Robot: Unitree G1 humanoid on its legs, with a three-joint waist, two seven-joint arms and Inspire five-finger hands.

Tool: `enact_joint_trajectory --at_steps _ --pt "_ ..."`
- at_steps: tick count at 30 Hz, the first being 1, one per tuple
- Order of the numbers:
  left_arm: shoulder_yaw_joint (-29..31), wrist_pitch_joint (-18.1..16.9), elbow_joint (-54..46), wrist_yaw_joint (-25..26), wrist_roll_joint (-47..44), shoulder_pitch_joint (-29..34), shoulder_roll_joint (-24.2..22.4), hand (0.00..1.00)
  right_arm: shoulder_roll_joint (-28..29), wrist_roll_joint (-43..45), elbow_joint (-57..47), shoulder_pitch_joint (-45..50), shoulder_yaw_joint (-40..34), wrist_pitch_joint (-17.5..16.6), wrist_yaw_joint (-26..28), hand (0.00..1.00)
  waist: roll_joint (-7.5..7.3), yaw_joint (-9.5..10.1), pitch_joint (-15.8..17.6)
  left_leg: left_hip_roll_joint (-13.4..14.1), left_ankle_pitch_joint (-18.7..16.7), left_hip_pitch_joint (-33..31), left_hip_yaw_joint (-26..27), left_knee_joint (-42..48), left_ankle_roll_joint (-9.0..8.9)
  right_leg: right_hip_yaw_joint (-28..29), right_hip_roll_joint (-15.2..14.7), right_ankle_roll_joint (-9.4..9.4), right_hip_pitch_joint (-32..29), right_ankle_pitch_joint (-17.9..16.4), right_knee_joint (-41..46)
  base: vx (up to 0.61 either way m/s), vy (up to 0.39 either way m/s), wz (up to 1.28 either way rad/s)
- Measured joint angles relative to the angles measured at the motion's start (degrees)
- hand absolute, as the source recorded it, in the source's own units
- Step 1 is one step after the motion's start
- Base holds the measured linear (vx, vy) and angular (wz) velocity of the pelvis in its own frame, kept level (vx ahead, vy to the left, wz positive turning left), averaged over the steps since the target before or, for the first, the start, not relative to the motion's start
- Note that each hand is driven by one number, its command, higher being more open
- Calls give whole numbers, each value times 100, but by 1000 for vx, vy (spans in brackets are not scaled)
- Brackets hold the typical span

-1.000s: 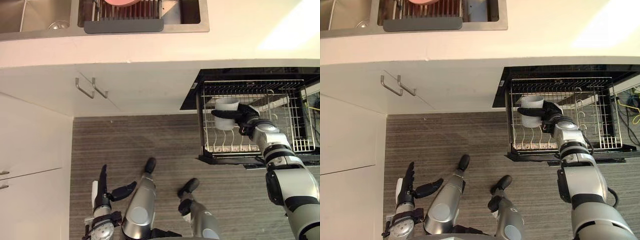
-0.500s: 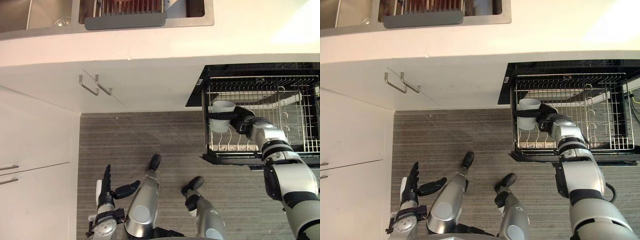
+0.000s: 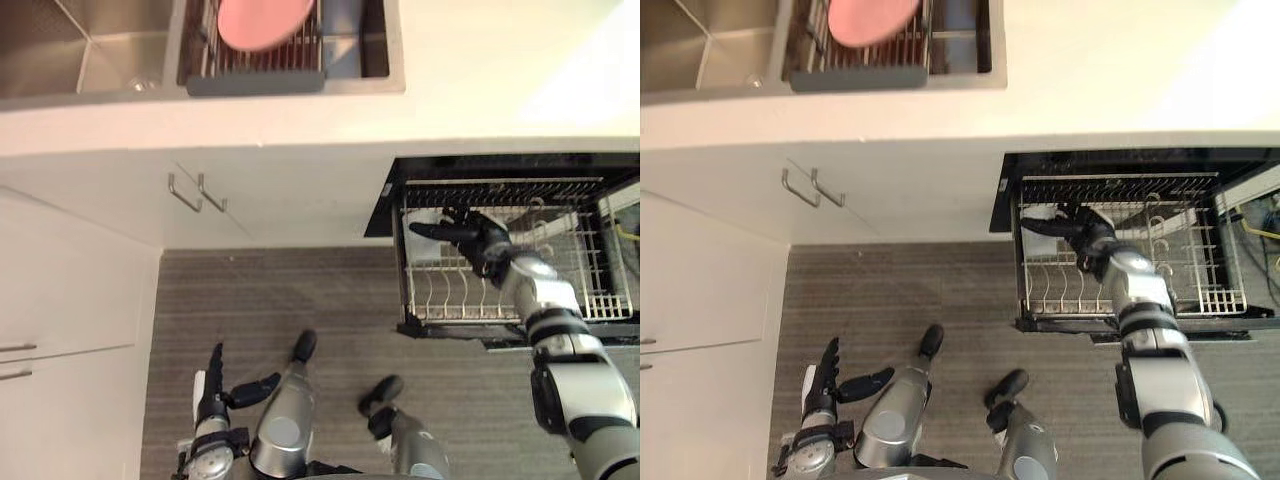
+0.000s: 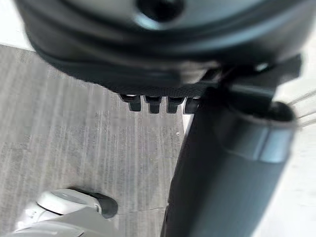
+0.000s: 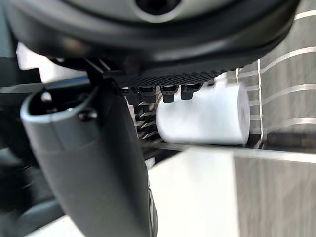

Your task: Walk over to the sink, pick up the cup, carry it to the dishwasher, place the cup inside the dishwasher, then close the dishwasher door

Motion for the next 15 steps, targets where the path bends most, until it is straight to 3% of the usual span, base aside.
enact_joint_trajectory --at_steps 2,4,10,12,15 --pt "157 -85 263 2 99 202 11 100 263 343 -750 821 -9 -181 253 100 -141 -220 -301 24 -1 212 23 -138 -2 18 86 46 213 60 -226 51 -55 -8" --pt "318 -134 473 6 170 343 -29 100 623 495 -1416 1504 -165 -250 290 100 -207 -320 -552 40 -5 342 151 -227 -4 131 139 58 294 137 -399 57 -21 -29" --pt "1023 -344 824 117 540 611 -277 100 2035 435 -3011 3327 -346 -641 729 100 -185 -627 -755 40 -237 799 445 -53 40 404 230 99 829 273 -749 0 11 -27" --pt "1309 -389 809 205 521 620 -357 100 2316 424 -3413 3789 -271 -673 777 100 -141 -678 -862 -10 -365 747 302 17 79 218 257 108 975 275 -890 -62 -4 34" --pt "1664 -393 794 330 307 628 -427 100 2556 415 -3926 4259 78 -926 675 100 -87 -710 -1077 -6 -282 523 150 5 64 -170 263 115 1025 286 -970 -27 -25 67"
